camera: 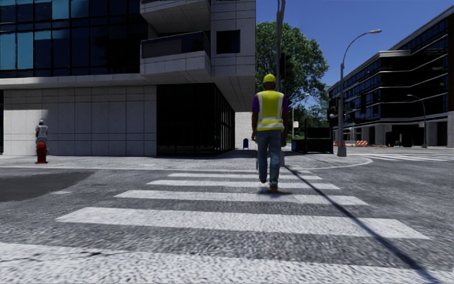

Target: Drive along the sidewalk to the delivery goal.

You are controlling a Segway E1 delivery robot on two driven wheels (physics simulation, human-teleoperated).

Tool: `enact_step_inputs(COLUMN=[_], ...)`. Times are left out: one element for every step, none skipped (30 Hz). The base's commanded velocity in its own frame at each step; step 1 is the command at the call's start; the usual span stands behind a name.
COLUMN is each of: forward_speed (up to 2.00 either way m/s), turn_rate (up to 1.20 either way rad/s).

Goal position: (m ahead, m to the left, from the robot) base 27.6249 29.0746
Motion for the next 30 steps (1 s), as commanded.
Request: enact_step_inputs(forward_speed=[1.24,1.24,1.24,1.24,1.24,1.24,1.24,1.24,1.24,1.24,1.24,1.24,1.24,1.24,1.24,1.24,1.24,1.24,1.24,1.24,1.24,1.24,1.24,1.24,1.24,1.24,1.24,1.24,1.24,1.24], turn_rate=[0.0,0.0,0.0,0.0,0.0,0.0,0.0,0.0,0.0,0.0,0.0,0.0,0.0,0.0,0.0,0.0,0.0,0.0,0.0,0.0,0.0,0.0,0.0,0.0,0.0,0.0,0.0,0.0,0.0,0.0])
